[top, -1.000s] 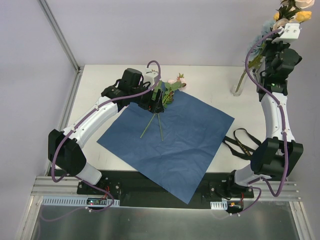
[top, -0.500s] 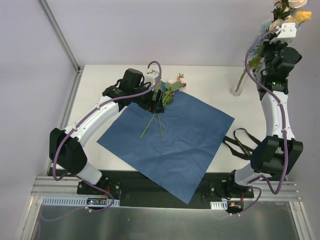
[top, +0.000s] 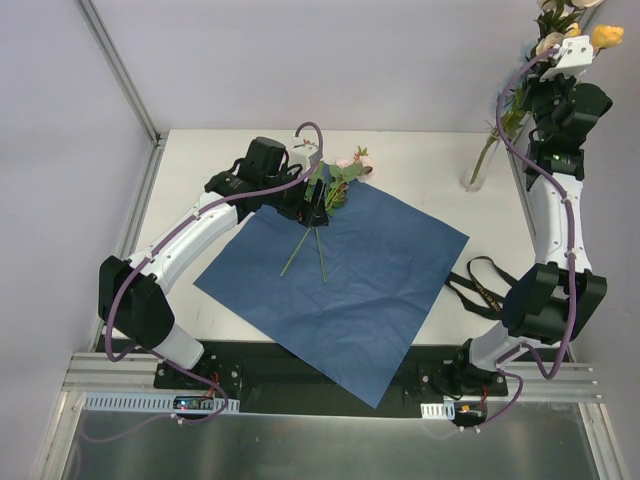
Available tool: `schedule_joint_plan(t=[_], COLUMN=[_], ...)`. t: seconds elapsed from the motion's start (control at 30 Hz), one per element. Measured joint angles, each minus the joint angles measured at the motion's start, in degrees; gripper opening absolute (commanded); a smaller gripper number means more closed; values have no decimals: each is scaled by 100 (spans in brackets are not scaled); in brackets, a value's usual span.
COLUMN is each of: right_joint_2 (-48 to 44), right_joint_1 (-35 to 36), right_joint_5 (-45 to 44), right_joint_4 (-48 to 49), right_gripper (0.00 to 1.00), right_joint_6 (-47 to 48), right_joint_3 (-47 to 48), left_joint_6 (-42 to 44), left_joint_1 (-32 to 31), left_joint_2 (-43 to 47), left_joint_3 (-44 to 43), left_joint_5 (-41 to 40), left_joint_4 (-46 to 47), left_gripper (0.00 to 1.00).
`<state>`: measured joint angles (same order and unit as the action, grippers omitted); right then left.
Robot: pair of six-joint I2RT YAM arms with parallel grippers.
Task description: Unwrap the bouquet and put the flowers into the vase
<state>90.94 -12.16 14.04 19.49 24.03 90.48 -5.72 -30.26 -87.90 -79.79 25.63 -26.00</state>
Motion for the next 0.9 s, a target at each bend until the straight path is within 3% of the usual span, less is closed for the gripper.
schedule_joint_plan(t=[0.6, 0.9], right_joint_2=[151, 483], right_joint_1=[-264, -286], right_joint_5=[542, 896], right_joint_4=[-573, -1099], right_gripper=[0, 0], right_joint_6=[0, 28], right_joint_3=[442, 1128], left_joint_6=[-2, -2], left_joint_1=[0, 0], left_joint_2=[0, 0], left_joint_3=[0, 0], left_joint_5=[103, 138], left_joint_4=[2, 2], left_gripper=[81, 81])
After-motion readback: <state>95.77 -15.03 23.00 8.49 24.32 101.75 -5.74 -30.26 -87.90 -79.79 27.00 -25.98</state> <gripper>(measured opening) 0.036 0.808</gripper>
